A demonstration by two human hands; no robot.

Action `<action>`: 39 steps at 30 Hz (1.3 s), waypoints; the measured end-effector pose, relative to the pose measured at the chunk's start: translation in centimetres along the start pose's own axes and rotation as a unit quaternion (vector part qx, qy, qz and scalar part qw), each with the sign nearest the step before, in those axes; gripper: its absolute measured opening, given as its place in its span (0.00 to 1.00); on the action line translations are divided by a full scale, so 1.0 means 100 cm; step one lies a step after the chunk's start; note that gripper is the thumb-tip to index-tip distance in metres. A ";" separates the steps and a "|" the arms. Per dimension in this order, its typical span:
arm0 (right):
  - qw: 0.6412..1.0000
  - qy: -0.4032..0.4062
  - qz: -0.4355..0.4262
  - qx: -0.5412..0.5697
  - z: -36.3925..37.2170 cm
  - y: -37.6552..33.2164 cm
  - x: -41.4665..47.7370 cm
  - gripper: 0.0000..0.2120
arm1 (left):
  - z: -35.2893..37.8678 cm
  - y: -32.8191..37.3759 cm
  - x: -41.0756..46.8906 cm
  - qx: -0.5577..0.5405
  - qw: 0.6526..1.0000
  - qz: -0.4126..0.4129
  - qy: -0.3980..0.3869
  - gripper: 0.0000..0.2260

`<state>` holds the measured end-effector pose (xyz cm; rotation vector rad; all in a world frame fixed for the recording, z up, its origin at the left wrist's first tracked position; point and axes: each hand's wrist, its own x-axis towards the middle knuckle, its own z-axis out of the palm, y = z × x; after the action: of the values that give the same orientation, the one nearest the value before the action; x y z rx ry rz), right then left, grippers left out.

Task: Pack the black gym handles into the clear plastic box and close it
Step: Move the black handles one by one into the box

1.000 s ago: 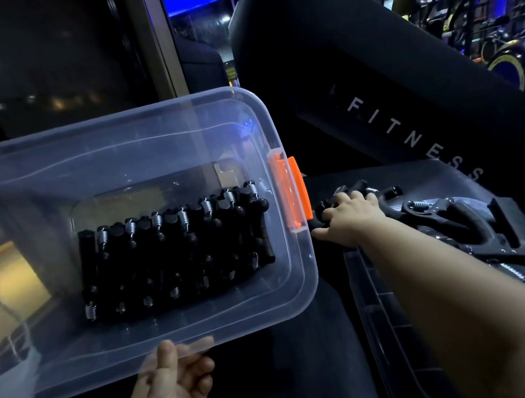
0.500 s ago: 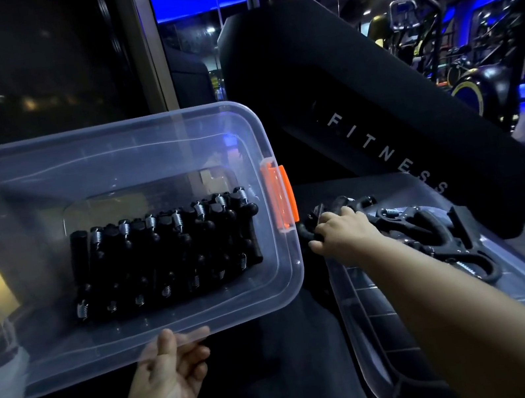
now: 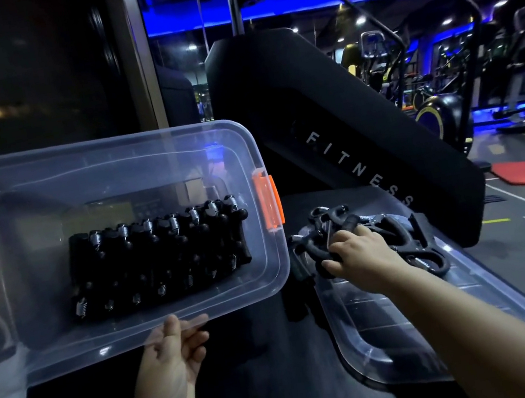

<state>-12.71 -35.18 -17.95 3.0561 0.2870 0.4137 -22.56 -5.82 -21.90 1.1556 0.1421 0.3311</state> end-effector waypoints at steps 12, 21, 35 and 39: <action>0.997 -0.001 0.076 0.022 0.001 0.006 -0.079 0.23 | 0.004 0.005 -0.001 -0.005 1.000 -0.009 0.000 0.13; 0.992 -0.009 0.123 0.014 -0.010 -0.009 -0.115 0.23 | -0.003 0.005 -0.006 -0.013 1.000 -0.020 -0.010 0.13; 0.963 0.007 0.255 0.086 -0.022 -0.064 -0.089 0.32 | -0.004 0.007 -0.006 -0.044 0.998 -0.049 -0.012 0.10; 0.959 -0.002 0.255 0.127 -0.025 -0.074 -0.084 0.32 | -0.005 0.005 -0.003 -0.052 0.997 -0.050 -0.011 0.09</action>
<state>-22.63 -29.44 -18.25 3.3549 -0.5034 0.4125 -23.04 -5.30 -21.63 1.0441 0.1621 0.2343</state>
